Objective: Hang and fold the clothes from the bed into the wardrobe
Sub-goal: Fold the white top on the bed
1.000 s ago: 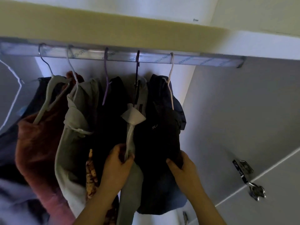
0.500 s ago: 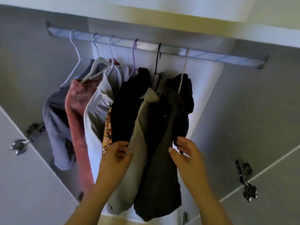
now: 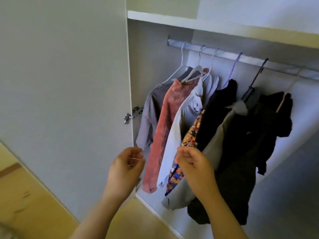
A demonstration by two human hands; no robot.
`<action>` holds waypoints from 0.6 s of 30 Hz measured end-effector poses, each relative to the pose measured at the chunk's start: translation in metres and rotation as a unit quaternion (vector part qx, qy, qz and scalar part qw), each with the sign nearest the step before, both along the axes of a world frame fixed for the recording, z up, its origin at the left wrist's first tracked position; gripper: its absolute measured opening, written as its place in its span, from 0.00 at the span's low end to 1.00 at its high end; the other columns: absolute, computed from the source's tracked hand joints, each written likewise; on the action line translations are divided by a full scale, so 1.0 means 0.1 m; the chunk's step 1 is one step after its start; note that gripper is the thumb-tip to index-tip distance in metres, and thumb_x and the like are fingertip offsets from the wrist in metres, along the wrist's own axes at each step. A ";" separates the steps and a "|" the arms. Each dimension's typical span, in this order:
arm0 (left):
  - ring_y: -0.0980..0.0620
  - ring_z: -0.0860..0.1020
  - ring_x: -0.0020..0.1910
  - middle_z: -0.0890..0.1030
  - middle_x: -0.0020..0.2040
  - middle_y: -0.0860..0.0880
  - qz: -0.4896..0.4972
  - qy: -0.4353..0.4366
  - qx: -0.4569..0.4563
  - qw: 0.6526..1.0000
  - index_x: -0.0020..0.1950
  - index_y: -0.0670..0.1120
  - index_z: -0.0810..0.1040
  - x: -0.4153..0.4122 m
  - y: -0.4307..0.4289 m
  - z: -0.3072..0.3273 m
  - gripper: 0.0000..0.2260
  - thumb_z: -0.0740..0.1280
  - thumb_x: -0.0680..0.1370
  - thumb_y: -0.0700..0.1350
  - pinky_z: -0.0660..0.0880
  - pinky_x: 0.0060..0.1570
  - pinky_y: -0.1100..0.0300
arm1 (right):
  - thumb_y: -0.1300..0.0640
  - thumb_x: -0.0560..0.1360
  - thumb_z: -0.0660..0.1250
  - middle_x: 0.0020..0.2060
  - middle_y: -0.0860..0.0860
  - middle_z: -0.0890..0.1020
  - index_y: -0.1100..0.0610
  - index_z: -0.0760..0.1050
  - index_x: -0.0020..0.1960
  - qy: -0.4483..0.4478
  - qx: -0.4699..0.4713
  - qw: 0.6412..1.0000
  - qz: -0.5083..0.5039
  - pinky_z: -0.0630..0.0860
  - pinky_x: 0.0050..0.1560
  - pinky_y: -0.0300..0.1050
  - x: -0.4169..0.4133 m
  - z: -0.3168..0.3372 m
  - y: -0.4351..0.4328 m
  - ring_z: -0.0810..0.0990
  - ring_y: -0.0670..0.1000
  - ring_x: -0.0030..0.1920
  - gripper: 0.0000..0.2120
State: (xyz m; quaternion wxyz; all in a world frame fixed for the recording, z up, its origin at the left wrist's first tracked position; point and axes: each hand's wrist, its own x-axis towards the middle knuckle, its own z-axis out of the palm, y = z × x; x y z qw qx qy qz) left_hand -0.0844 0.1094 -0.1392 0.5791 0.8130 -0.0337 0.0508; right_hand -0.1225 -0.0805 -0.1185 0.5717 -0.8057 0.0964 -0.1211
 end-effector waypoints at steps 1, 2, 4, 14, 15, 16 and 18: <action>0.63 0.79 0.39 0.82 0.43 0.55 0.018 -0.002 -0.002 1.000 0.52 0.52 0.79 0.00 0.17 0.01 0.09 0.69 0.76 0.39 0.71 0.34 0.75 | 0.61 0.77 0.68 0.46 0.41 0.83 0.47 0.78 0.49 -0.002 0.005 1.000 0.018 0.74 0.45 0.26 0.07 0.00 0.14 0.80 0.35 0.48 0.09; 0.63 0.79 0.40 0.82 0.43 0.54 0.034 -0.001 -0.002 0.999 0.52 0.52 0.79 -0.02 0.34 0.01 0.09 0.69 0.76 0.39 0.71 0.35 0.75 | 0.62 0.77 0.68 0.46 0.42 0.83 0.48 0.79 0.50 -0.005 0.012 0.999 0.038 0.74 0.45 0.26 0.14 0.00 0.31 0.80 0.35 0.48 0.09; 0.62 0.79 0.40 0.82 0.43 0.54 0.071 0.007 -0.005 0.997 0.53 0.53 0.79 -0.08 0.73 0.01 0.09 0.69 0.76 0.41 0.71 0.35 0.75 | 0.62 0.76 0.68 0.46 0.42 0.84 0.51 0.80 0.51 0.000 0.022 0.996 0.081 0.74 0.46 0.26 0.25 -0.03 0.70 0.81 0.36 0.48 0.08; 0.59 0.78 0.36 0.83 0.41 0.52 0.259 0.011 -0.007 0.966 0.51 0.53 0.79 -0.46 2.50 -0.25 0.08 0.69 0.76 0.41 0.70 0.31 0.72 | 0.59 0.76 0.68 0.44 0.39 0.83 0.48 0.80 0.48 -0.008 0.005 0.958 0.287 0.72 0.44 0.26 0.52 -0.41 2.73 0.81 0.38 0.46 0.06; 0.59 0.78 0.35 0.83 0.41 0.52 0.275 0.012 -0.006 0.961 0.51 0.52 0.79 -0.48 2.61 -0.25 0.08 0.69 0.76 0.41 0.70 0.30 0.72 | 0.59 0.76 0.68 0.44 0.40 0.84 0.48 0.80 0.48 -0.006 -0.001 0.953 0.302 0.72 0.44 0.26 0.54 -0.41 2.85 0.81 0.38 0.46 0.06; 0.60 0.78 0.35 0.83 0.42 0.52 0.291 0.013 -0.008 0.957 0.51 0.52 0.79 -0.51 2.70 -0.24 0.08 0.69 0.76 0.40 0.70 0.29 0.72 | 0.58 0.77 0.68 0.43 0.40 0.84 0.48 0.80 0.49 -0.005 -0.006 0.949 0.316 0.72 0.44 0.26 0.57 -0.40 2.95 0.81 0.38 0.46 0.06; 0.59 0.78 0.36 0.83 0.42 0.51 0.322 0.016 -0.018 0.947 0.51 0.52 0.79 -0.56 2.86 -0.23 0.08 0.69 0.76 0.40 0.70 0.28 0.72 | 0.57 0.77 0.68 0.43 0.39 0.83 0.48 0.80 0.49 -0.005 -0.011 0.938 0.347 0.72 0.43 0.26 0.63 -0.38 3.15 0.81 0.37 0.46 0.05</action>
